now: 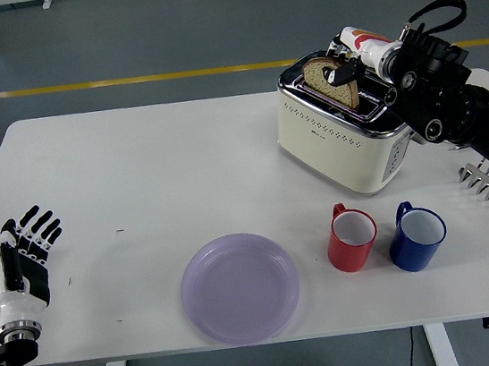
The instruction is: Push plate across desktop,pick up the break from the machine,place the break in the plate
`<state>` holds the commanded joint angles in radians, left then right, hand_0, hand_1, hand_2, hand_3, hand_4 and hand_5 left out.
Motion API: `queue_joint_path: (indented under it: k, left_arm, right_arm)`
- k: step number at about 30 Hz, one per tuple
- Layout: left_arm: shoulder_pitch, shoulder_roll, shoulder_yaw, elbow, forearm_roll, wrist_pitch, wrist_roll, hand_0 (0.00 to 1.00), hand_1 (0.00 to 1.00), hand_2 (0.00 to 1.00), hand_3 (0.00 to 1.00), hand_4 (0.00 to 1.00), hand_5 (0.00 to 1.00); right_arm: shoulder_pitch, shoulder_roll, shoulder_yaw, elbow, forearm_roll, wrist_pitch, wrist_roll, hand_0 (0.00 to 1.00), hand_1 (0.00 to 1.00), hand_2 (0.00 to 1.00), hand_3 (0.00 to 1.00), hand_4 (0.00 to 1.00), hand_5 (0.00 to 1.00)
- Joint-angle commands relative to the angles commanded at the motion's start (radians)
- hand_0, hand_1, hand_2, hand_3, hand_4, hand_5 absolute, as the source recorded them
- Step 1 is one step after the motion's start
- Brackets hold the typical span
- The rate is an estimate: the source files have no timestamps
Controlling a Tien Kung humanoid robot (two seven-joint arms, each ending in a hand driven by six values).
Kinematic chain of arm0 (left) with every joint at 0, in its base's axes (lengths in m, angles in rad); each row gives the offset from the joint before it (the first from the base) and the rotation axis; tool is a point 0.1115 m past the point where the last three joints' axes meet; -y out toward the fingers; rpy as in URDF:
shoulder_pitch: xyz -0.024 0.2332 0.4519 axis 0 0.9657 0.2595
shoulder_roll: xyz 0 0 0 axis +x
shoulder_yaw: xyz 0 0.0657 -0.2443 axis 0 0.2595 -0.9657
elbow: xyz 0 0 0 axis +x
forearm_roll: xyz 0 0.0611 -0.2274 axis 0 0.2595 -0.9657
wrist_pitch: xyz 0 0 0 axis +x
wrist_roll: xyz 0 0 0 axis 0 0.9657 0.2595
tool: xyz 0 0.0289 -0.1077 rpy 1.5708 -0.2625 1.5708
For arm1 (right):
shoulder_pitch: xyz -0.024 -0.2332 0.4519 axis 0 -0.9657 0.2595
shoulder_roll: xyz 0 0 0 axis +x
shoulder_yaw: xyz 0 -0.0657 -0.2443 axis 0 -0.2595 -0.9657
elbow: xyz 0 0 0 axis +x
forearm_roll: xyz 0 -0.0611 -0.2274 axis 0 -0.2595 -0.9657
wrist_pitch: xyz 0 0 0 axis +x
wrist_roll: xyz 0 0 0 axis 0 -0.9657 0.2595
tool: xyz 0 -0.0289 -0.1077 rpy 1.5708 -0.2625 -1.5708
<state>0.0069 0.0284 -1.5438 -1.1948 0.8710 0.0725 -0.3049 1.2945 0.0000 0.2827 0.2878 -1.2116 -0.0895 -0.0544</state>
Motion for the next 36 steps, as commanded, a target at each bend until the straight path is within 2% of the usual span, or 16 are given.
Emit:
queue_joint_path:
  k: [8,13,17,23,28,34,36]
  left_arm:
    - [0.003,0.001,-0.003,-0.001,0.002,0.000,0.002,0.753,0.683,0.690,0.715,0.424,0.998]
    - [0.009,0.003,-0.003,-0.001,0.003,0.000,0.002,0.752,0.682,0.690,0.713,0.421,0.998]
    - [0.014,0.003,-0.001,-0.001,0.003,0.001,0.002,0.752,0.682,0.690,0.713,0.421,0.998]
    - [0.021,0.002,0.002,-0.001,0.004,0.001,0.002,0.752,0.683,0.690,0.713,0.421,0.998]
    - [0.025,0.001,0.003,-0.001,0.004,0.001,0.002,0.752,0.682,0.690,0.712,0.422,0.998]
    - [0.024,-0.003,-0.001,-0.003,0.005,0.000,0.002,0.751,0.681,0.690,0.712,0.421,0.998]
    - [0.026,-0.003,-0.002,-0.003,0.006,-0.001,0.002,0.751,0.681,0.690,0.712,0.421,0.998]
  right_arm:
    - [0.039,-0.002,0.152,0.109,-0.169,-0.042,-0.004,0.320,0.373,0.442,0.474,0.376,0.093]
    - [0.056,-0.045,0.225,0.179,-0.244,-0.054,-0.007,0.314,0.366,0.437,0.468,0.361,0.105]
    - [0.043,-0.080,0.288,0.275,-0.251,-0.055,-0.021,0.314,0.366,0.437,0.468,0.361,0.105]
    - [-0.027,-0.140,0.330,0.464,-0.070,-0.012,-0.108,0.312,0.366,0.435,0.469,0.362,0.106]
    - [-0.104,-0.197,0.284,0.657,0.138,0.031,-0.220,0.314,0.360,0.430,0.464,0.360,0.101]
    - [-0.194,-0.255,0.187,0.893,0.386,0.046,-0.243,0.314,0.354,0.428,0.461,0.347,0.097]
    - [-0.214,-0.265,0.144,0.942,0.443,0.047,-0.238,0.314,0.354,0.428,0.461,0.347,0.097]
